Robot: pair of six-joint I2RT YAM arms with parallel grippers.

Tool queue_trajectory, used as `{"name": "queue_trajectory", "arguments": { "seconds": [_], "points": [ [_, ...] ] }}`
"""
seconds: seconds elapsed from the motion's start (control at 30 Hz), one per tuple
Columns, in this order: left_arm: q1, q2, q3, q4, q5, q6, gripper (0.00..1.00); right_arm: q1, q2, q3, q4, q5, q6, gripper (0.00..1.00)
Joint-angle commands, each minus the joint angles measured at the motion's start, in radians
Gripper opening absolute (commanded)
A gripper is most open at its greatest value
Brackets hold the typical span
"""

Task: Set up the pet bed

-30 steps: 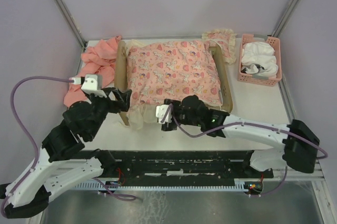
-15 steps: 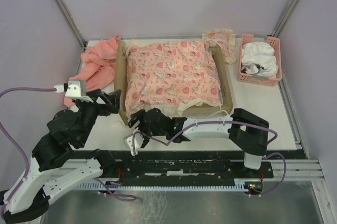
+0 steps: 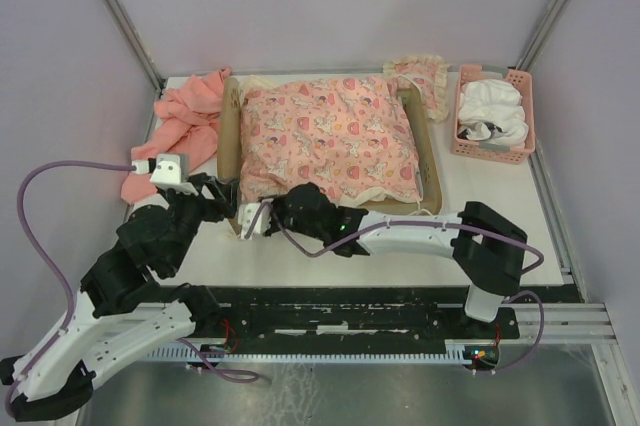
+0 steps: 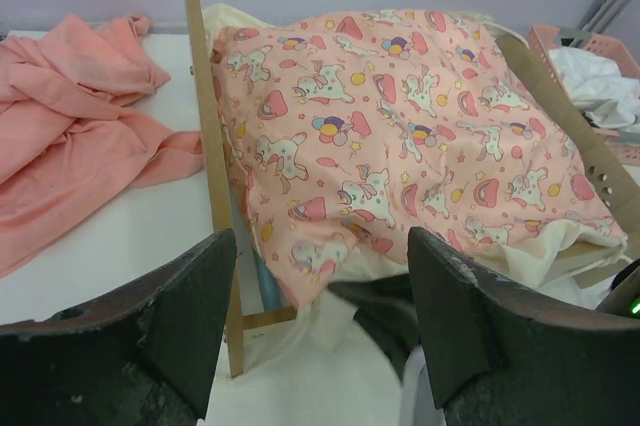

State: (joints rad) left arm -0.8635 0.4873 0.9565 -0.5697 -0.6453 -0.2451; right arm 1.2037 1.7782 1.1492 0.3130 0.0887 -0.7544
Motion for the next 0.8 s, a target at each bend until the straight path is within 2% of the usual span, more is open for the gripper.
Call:
{"name": "queue_trajectory", "arguments": {
  "seconds": [0.0, 0.2, 0.43, 0.5, 0.6, 0.77],
  "points": [
    [0.004, 0.029, -0.037, 0.083, 0.032, 0.056, 0.74, -0.099, -0.108, 0.055, 0.095, 0.010, 0.384, 0.02],
    [0.003, 0.094, -0.066, 0.100, 0.143, 0.086, 0.62, -0.206, -0.114, 0.080, 0.080, -0.009, 0.583, 0.02],
    [0.003, 0.247, -0.094, 0.112, 0.212, 0.122, 0.45, -0.272, -0.086, 0.120, 0.063, -0.065, 0.681, 0.02],
    [0.003, 0.300, -0.091, 0.119, 0.189, 0.097, 0.37, -0.286, -0.073, 0.129, 0.061, -0.085, 0.702, 0.02],
    [0.003, 0.368, -0.088, 0.116, 0.101, 0.032, 0.34, -0.298, -0.062, 0.119, 0.079, -0.107, 0.721, 0.02],
    [0.013, 0.453, -0.088, 0.096, 0.093, -0.030, 0.33, -0.313, -0.067, 0.097, 0.091, -0.126, 0.733, 0.02]
  ]
}}
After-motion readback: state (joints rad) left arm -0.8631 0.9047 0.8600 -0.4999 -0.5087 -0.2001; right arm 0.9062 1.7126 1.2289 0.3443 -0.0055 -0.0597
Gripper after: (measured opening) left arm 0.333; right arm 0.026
